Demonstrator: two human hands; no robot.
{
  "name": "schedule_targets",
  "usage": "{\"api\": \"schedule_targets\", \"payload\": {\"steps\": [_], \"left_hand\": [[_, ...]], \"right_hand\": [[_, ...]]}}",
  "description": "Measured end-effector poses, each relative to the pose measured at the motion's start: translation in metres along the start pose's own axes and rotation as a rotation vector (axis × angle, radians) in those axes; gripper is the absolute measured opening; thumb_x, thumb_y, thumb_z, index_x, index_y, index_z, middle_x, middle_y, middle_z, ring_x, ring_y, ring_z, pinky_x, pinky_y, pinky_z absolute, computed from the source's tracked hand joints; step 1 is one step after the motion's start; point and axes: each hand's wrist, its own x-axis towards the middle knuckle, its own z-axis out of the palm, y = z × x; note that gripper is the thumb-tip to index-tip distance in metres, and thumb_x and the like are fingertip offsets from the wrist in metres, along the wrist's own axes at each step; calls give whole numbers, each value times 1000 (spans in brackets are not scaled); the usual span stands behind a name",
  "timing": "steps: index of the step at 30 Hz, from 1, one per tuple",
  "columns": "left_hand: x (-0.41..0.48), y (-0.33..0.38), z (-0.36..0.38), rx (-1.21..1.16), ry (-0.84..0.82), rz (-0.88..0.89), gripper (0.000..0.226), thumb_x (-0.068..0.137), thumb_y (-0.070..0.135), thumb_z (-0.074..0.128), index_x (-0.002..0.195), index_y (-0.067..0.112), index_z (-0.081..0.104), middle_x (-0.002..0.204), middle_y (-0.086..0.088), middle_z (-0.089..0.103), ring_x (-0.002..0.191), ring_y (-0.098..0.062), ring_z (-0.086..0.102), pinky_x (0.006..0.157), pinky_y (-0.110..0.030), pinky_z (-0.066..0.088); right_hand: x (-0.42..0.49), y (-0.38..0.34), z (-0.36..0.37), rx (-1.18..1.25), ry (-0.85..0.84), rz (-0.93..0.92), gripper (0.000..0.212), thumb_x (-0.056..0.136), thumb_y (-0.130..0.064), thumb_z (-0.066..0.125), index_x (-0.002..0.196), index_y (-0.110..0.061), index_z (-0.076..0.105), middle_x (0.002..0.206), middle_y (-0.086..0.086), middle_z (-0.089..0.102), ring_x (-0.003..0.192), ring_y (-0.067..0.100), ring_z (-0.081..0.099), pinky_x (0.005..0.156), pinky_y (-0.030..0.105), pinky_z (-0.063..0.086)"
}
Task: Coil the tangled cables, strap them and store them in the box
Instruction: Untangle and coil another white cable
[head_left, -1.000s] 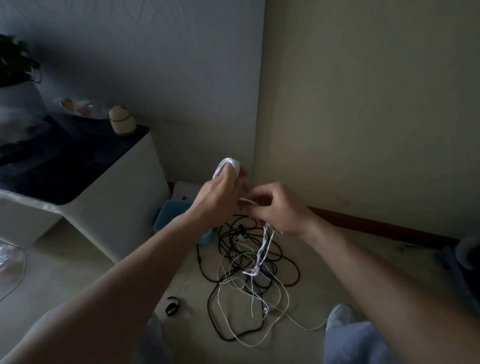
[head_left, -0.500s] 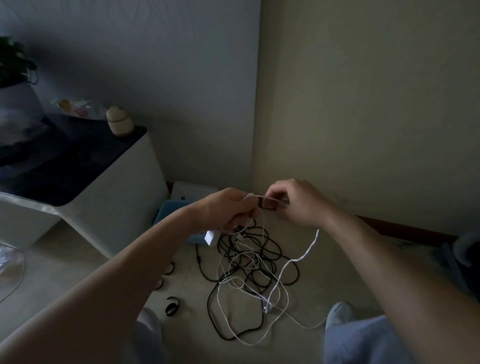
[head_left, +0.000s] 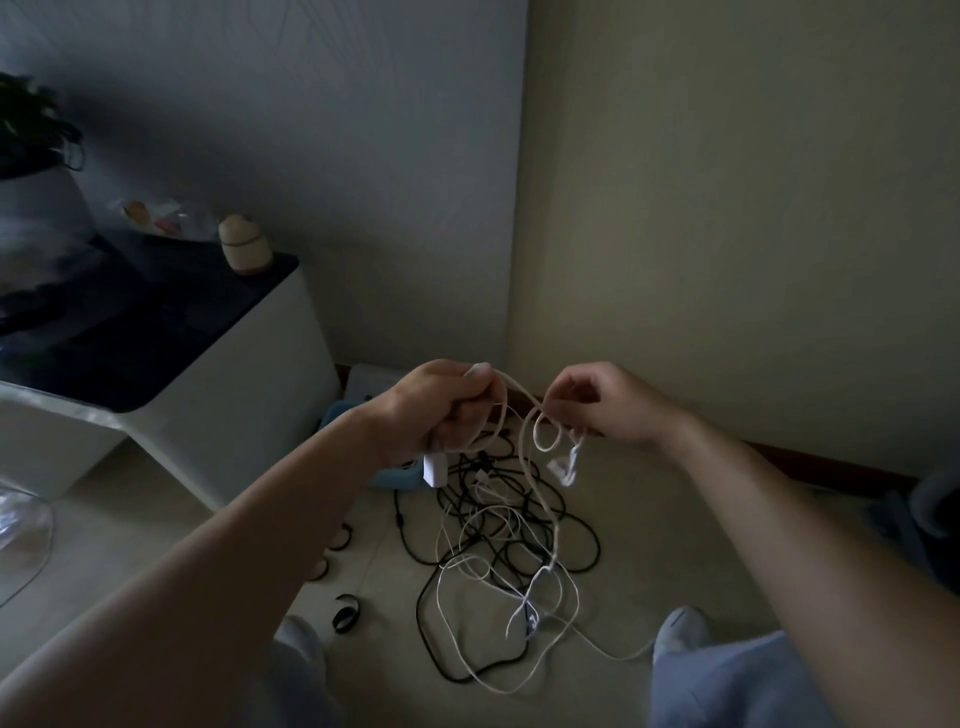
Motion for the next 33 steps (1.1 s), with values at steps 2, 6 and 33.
{"api": "schedule_targets", "payload": {"steps": [2, 6, 33], "left_hand": [[0, 3, -4, -74, 21, -60, 44, 109, 31, 35, 75, 13, 56, 57, 3, 25, 43, -8, 21, 37, -18, 24], [1, 3, -5, 327, 279, -120, 53, 102, 48, 47, 58, 18, 47, 48, 2, 31, 36, -12, 25, 38, -18, 24], [4, 6, -54, -78, 994, 42, 45, 91, 33, 58, 49, 21, 50, 41, 3, 39, 34, -16, 31, 40, -21, 26]], "right_hand": [[0, 2, -3, 26, 28, 24, 2, 93, -12, 69, 91, -11, 68, 74, 2, 70, 62, 13, 62, 58, 23, 51], [4, 11, -8, 105, 259, 53, 6, 95, -13, 68, 91, -9, 70, 78, 7, 68, 65, 18, 61, 65, 33, 55], [7, 18, -14, 528, 199, 189, 14, 92, 1, 60, 101, -9, 64, 56, -6, 44, 41, 5, 27, 39, 19, 20]]}}
